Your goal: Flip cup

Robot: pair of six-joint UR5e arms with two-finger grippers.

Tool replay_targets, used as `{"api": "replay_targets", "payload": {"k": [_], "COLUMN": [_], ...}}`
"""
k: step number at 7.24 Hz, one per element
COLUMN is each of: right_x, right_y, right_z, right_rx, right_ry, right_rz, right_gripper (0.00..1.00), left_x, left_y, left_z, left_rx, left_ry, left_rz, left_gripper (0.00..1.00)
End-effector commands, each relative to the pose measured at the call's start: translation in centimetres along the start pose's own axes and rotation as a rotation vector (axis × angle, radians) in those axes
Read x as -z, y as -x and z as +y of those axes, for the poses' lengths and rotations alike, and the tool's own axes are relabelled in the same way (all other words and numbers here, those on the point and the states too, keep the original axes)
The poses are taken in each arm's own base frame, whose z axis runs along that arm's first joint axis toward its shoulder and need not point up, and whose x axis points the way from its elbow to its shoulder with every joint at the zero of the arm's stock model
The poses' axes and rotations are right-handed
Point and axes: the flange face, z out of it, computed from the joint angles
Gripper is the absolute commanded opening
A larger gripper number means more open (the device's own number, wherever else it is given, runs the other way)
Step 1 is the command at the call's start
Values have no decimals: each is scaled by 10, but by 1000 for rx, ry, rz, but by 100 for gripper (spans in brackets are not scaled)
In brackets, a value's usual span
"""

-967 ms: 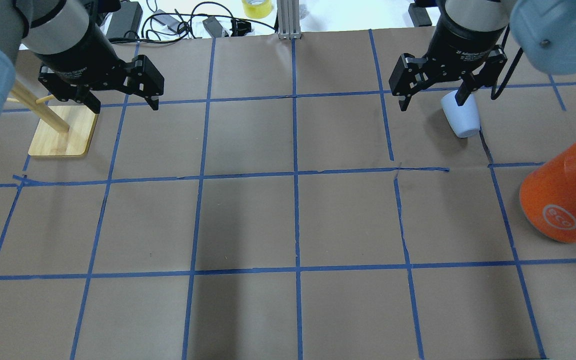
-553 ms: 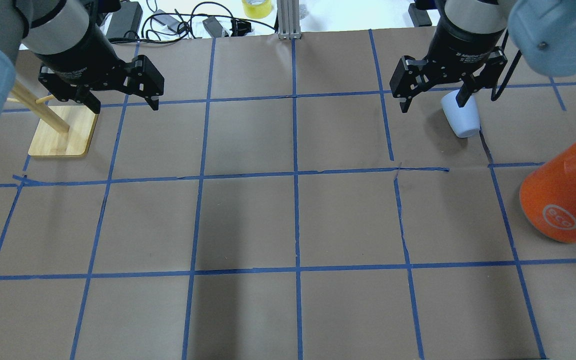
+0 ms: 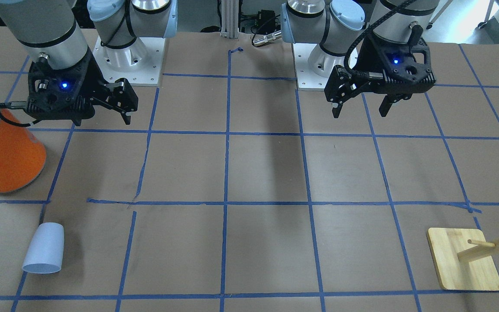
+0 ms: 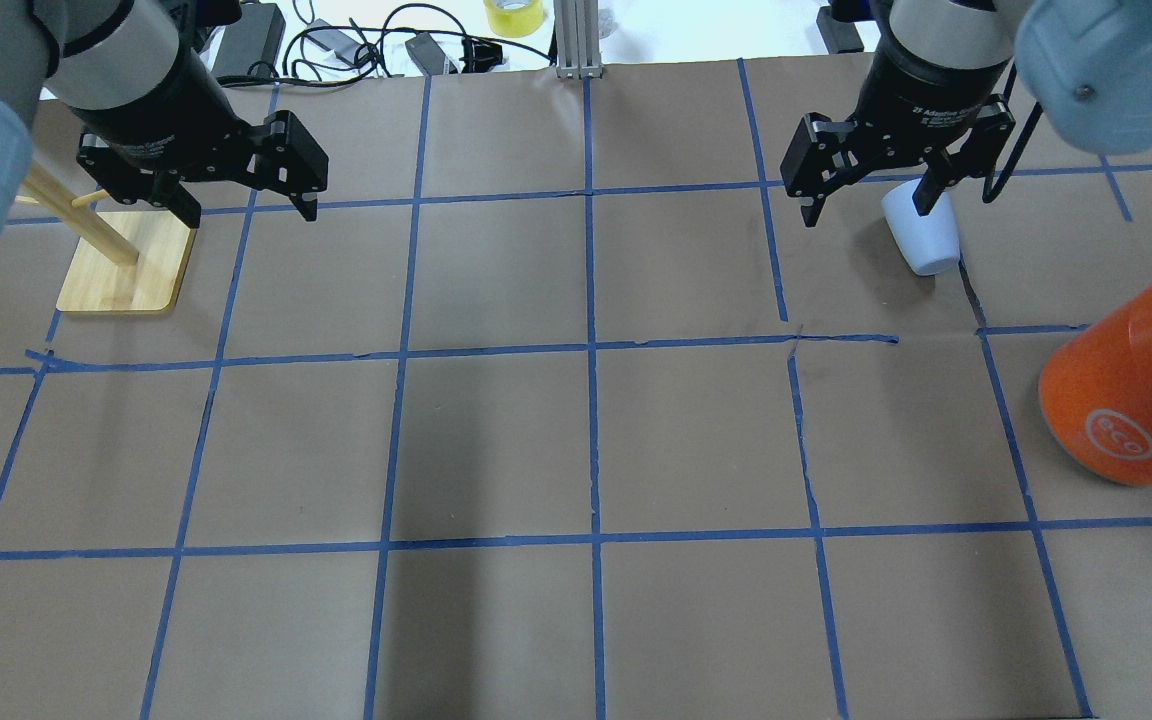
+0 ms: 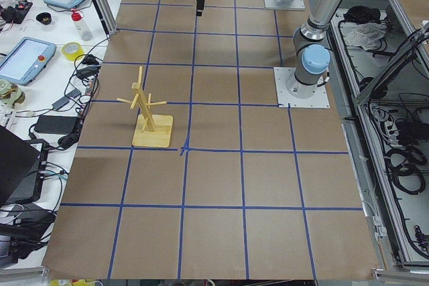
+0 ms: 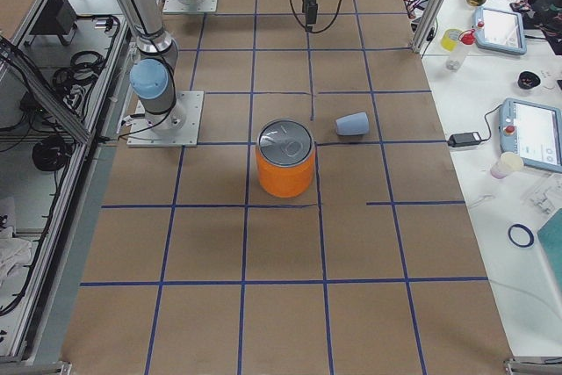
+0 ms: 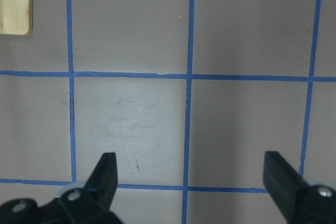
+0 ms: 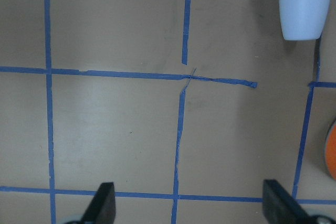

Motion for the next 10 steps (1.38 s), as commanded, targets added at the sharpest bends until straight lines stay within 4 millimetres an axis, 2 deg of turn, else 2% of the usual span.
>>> {"api": "replay_targets", "payload": {"k": [1,3,4,5,7,8,9,10], "right_x": [-3,-9,-27,-47,-84,-104,-114,-136], "right_y": [-1,-44,-60,-74,-89,-103,-110,-116], "right_z": [-2,-11,-23,-45,-87,-101,-118,-131], "right_rx": [-6,-80,-107,-117,-119,-122,-42,68], "right_ry": [2,19,46,26,-61,-69,-138,-166], "right_rz": [0,19,6,12,27,26,42,63], "right_gripper": [100,100,100,100,100,100,100,100], "left_x": [-1,-1,-1,-2,-2,-2,-2,-2], "left_y": [0,0,0,-1,-1,-1,-1,-1], "left_z": [0,0,0,1,1,1,1,1], "left_rx": [4,4,5,4,4,5,5,4], "left_ry": [1,1,1,3,3,3,3,3], "left_rz": [2,2,2,2,2,2,2,2], "left_gripper": [100,100,100,100,100,100,100,100]}}
